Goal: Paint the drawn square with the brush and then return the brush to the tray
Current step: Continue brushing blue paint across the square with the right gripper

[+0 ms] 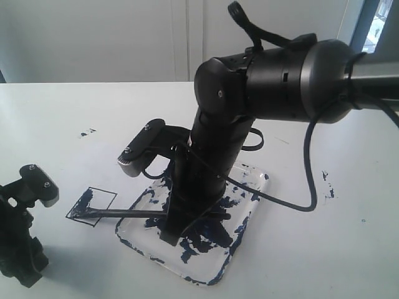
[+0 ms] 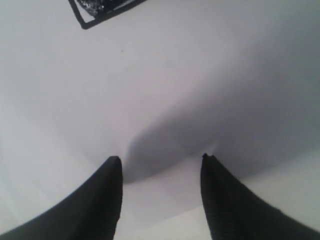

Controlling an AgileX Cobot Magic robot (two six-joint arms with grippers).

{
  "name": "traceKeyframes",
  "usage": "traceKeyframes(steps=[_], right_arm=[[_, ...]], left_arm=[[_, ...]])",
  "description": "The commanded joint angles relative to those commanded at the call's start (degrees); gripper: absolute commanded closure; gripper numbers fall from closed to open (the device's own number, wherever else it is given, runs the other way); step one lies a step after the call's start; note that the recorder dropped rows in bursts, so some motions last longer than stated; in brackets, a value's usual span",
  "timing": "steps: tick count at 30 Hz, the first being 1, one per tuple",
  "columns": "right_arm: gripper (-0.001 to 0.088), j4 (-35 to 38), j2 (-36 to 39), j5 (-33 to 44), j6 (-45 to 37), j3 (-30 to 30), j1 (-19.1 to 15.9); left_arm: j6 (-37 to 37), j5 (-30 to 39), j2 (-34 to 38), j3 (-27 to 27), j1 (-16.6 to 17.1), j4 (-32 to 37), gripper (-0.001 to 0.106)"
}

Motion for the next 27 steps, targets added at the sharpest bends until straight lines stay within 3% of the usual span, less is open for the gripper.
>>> traceKeyframes(steps=[4, 14, 27], right_arm=[[0.0868, -5.5, 0.0, -0.9, 4.3, 0.0, 0.0], [0.0868, -6.5, 0.0, -0.9, 5.7, 0.0, 0.0], [0.0868, 1.4, -1.5, 7.5, -1.1, 0.0, 0.0]], left_arm=[[0.0, 0.3, 0.0, 0.0, 0.0, 0.0, 0.052], [0.0, 0.3, 0.0, 0.0, 0.0, 0.0, 0.052], [0.0, -0.1, 0.0, 0.0, 0.0, 0.0, 0.052]])
